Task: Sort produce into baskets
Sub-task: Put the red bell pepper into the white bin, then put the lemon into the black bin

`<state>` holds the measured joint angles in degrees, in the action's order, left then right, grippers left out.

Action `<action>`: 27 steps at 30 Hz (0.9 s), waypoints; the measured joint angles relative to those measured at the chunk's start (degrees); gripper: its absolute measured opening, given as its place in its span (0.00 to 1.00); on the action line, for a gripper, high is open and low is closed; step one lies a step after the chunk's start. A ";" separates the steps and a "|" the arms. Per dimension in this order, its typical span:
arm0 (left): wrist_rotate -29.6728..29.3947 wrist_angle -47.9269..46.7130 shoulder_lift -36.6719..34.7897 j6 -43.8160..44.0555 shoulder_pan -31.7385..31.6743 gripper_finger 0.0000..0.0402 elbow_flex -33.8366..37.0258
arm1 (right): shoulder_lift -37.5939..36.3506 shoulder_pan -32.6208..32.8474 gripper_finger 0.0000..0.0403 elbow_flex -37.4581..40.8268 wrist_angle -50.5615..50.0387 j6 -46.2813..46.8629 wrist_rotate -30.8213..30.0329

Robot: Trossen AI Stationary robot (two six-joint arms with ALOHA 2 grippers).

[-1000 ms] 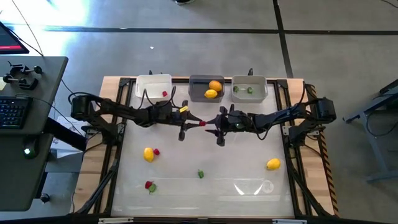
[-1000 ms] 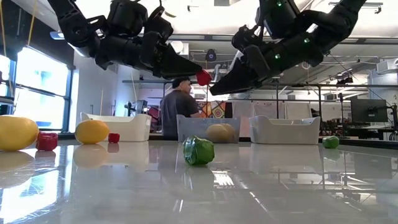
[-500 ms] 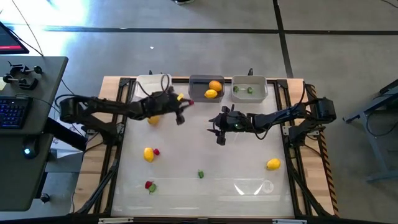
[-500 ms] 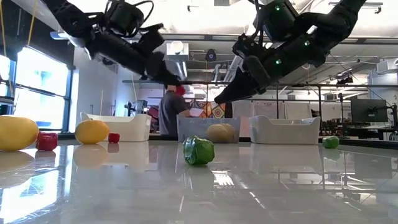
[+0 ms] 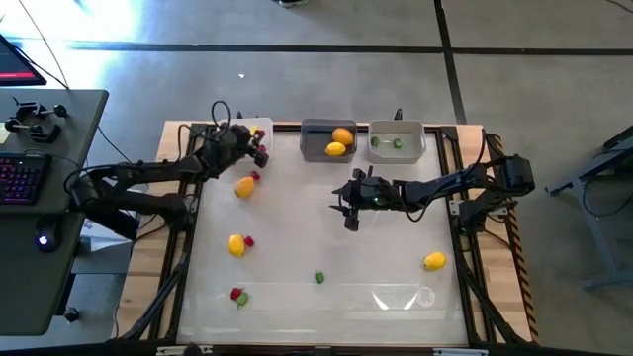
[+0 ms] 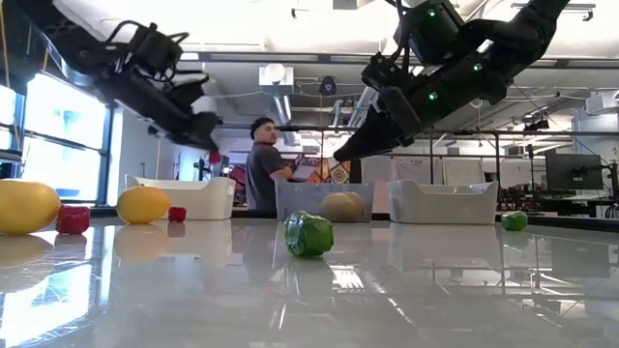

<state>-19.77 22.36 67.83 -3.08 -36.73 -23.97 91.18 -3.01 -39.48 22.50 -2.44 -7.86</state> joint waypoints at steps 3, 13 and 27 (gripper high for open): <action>-0.43 -4.42 0.19 0.12 -3.19 0.17 0.02 | 0.01 0.00 0.50 0.00 0.12 0.01 0.00; 3.71 -10.39 0.31 3.46 -8.75 0.15 0.02 | 0.02 0.00 0.50 0.00 1.29 -0.11 0.07; 4.23 -10.89 0.31 3.00 -8.70 0.49 0.02 | 0.00 0.00 0.50 0.00 1.31 -0.15 0.07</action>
<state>-15.54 11.47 68.14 -0.08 -45.43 -23.94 91.18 -3.01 -39.48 23.81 -2.59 -7.79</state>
